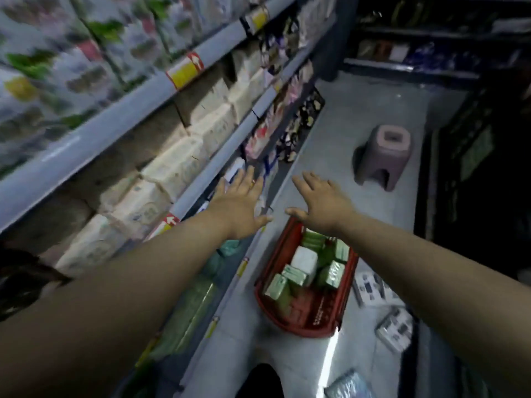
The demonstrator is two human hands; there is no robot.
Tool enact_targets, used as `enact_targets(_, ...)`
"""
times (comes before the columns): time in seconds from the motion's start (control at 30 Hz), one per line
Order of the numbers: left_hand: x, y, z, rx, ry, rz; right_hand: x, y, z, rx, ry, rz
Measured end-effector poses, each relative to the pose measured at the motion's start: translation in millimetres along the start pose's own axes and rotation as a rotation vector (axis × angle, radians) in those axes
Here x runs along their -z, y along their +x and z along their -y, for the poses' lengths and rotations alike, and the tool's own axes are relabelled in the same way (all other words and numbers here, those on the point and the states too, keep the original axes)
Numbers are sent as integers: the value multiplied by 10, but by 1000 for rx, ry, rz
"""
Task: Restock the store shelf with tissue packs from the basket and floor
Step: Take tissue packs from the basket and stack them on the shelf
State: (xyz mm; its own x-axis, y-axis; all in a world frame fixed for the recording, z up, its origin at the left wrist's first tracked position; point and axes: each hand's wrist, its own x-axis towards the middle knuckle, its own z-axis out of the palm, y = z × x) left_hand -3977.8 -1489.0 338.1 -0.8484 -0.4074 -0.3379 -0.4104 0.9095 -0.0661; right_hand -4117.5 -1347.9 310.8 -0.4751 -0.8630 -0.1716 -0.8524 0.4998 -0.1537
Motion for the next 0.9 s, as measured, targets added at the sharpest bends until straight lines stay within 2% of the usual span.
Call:
enact_targets(0.3,-1654,1146,-121,-222,11,196,-1826,294,-391,-212,170,226)
enact_targets(0.6,-3597,1740,-223,-391,48,347,-3705,612,-332,-238,239,464)
enact_targets(0.77,-4436,2012,-383,-308,-256,550,-4567,881,-343,-255,298,500)
enact_targets(0.9,-5046,2173,-532,-141,-424,549,-5020,1076,-299,-270,358,486)
